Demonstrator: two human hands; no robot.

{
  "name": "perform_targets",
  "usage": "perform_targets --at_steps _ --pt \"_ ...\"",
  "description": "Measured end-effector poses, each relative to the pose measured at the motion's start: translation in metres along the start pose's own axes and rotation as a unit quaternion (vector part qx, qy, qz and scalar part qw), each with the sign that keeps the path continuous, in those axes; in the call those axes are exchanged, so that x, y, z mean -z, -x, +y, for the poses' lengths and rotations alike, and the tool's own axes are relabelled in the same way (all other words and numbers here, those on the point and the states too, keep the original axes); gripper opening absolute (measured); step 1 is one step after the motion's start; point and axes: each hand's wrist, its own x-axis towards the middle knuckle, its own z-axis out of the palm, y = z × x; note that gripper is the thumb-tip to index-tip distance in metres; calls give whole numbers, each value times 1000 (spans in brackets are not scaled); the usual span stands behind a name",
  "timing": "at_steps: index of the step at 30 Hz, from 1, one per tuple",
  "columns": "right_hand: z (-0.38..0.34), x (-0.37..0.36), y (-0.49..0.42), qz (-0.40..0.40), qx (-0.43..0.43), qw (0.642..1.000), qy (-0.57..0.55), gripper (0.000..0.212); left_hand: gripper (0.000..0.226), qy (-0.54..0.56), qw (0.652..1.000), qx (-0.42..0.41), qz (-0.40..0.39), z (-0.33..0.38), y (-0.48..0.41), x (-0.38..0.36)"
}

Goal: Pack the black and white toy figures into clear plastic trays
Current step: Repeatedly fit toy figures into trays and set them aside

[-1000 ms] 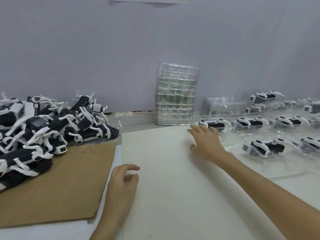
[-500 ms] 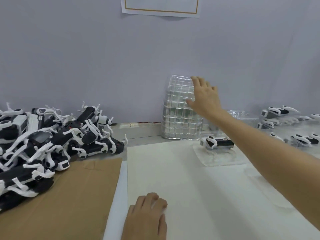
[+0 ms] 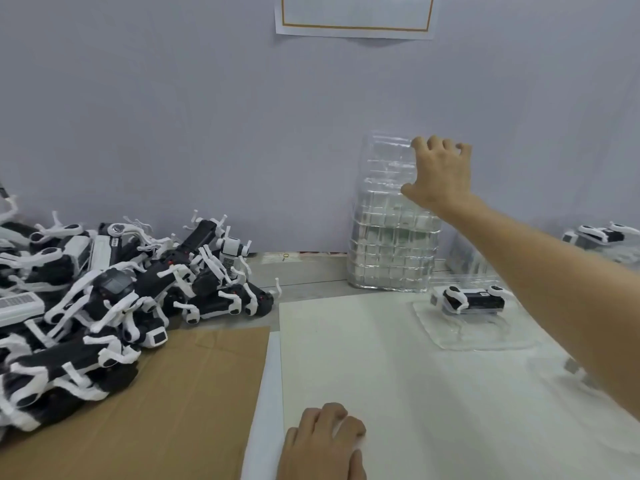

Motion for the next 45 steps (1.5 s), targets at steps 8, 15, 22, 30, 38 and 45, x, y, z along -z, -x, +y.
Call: perform_targets --at_steps 8,15,22,30,38,45 --pt "-28 58 80 172 54 969 -168 65 24 134 987 76 -36 -9 12 2" --pt "-65 67 272 108 143 947 -266 70 25 486 762 375 207 -7 7 32" --pt "-70 60 329 -130 238 923 -273 87 37 480 795 320 184 -8 9 38" --pt "-61 70 318 -55 151 907 -389 45 49 384 840 322 209 -1 13 41" --pt "-43 59 307 36 2 882 -470 30 32 351 825 383 224 -33 -6 52" --pt "-48 58 309 103 -4 871 -481 25 49 153 919 358 59 -87 -44 60"
